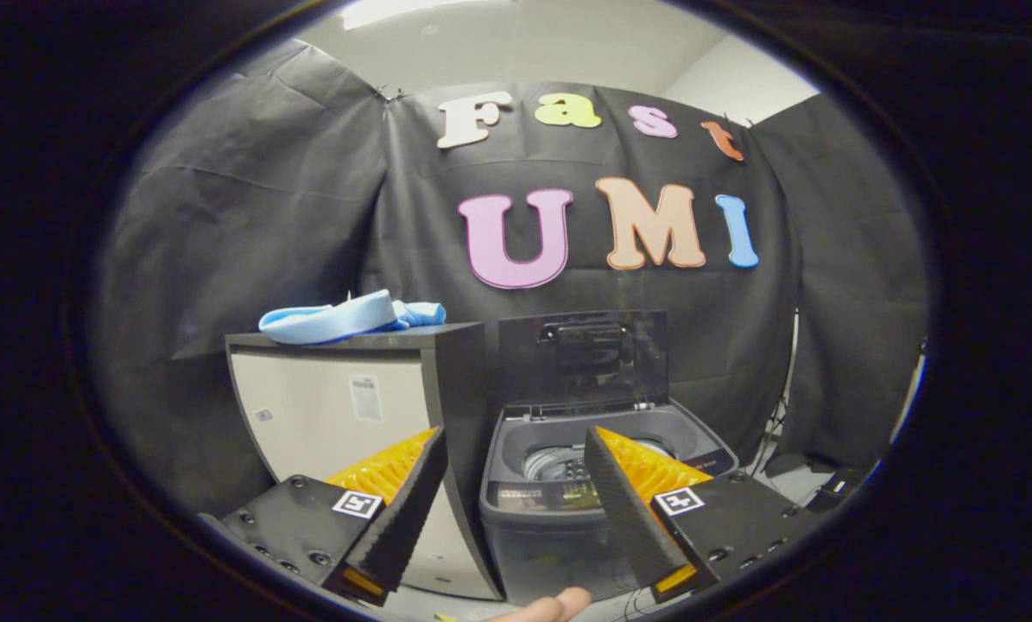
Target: Put the clothes into the washing machine and then close the washing machine lid.
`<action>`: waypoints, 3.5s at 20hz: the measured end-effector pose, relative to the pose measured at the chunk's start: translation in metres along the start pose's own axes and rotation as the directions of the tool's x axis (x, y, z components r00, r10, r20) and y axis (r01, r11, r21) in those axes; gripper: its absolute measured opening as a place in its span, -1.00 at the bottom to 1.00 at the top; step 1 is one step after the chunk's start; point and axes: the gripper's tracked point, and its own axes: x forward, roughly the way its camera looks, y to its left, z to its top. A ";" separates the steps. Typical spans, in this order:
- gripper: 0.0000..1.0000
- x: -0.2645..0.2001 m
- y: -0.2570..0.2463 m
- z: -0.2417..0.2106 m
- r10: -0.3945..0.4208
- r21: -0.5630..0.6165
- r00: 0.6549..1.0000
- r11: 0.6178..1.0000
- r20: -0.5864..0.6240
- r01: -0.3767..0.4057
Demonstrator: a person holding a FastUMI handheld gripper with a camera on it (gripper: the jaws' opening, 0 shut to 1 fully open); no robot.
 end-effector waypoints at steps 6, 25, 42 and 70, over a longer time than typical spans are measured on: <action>0.98 0.054 0.043 0.046 0.050 -0.030 0.999 0.998 -0.011 -0.050; 0.93 0.231 0.189 0.028 0.122 -0.011 0.906 0.990 -0.406 -0.138; -0.25 0.247 0.195 0.030 0.004 -0.025 0.770 0.999 -0.639 -0.026; -0.36 0.224 0.136 0.103 -0.154 -0.137 0.895 0.985 -0.418 0.106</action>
